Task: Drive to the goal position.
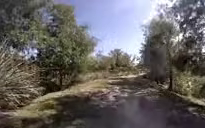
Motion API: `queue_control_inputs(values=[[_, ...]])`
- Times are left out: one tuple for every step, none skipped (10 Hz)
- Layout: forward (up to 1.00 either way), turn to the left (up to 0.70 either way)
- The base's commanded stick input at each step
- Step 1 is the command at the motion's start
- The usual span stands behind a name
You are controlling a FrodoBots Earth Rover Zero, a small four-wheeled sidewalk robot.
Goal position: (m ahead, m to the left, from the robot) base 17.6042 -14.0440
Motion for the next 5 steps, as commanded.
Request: queue_control_inputs(values=[[0.70, -0.27], [0.70, -0.11], [0.70, 0.00], [0.70, 0.00], [0.70, 0.00]])
